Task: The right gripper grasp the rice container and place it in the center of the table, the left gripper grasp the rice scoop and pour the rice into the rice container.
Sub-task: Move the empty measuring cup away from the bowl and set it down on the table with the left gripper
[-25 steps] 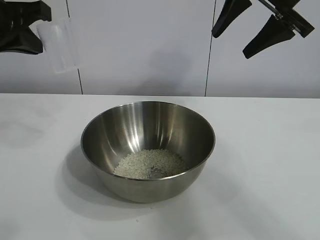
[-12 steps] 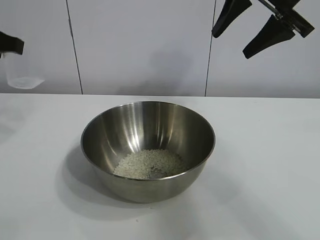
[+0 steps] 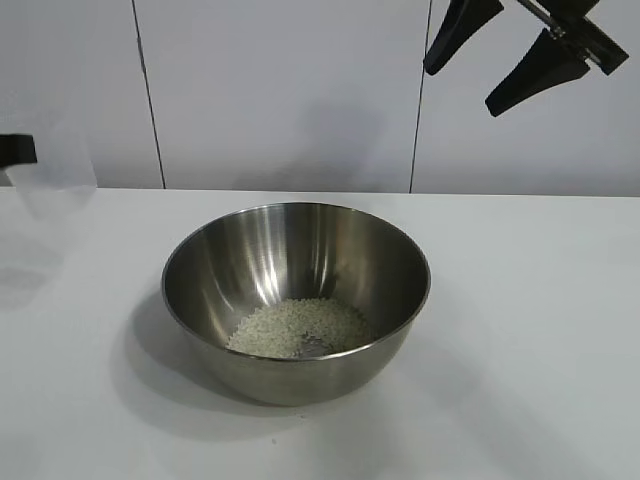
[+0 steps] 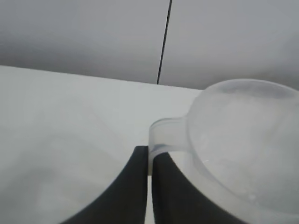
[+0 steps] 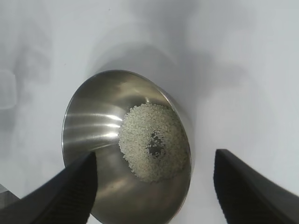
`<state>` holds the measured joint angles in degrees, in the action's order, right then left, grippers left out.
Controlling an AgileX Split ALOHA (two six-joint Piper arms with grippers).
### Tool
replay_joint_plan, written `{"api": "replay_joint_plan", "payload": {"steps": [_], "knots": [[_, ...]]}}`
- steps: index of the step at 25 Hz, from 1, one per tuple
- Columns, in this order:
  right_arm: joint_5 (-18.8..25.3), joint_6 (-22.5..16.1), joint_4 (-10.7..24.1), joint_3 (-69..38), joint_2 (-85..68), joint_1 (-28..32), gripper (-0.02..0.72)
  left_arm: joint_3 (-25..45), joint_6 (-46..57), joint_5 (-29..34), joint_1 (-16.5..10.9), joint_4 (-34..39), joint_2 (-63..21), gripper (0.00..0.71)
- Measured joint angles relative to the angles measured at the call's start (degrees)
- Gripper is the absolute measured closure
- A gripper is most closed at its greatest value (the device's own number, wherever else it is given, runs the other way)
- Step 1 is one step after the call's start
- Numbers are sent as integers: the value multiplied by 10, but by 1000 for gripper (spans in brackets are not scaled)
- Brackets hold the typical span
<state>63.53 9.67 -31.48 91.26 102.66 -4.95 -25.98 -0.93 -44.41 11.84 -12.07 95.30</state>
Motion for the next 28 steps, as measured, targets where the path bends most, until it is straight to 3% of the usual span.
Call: {"api": "replay_joint_plan", "payload": {"steps": [10,17,28], "knots": [[-1,0,0,0,0,0,216,2,47,-130,0,134,134,701],[-1,0,0,0,0,0,216,1,45,-138,0,153,158,701],[-1,0,0,0,0,0,216,12,36,-82,0,154,158,700]]}}
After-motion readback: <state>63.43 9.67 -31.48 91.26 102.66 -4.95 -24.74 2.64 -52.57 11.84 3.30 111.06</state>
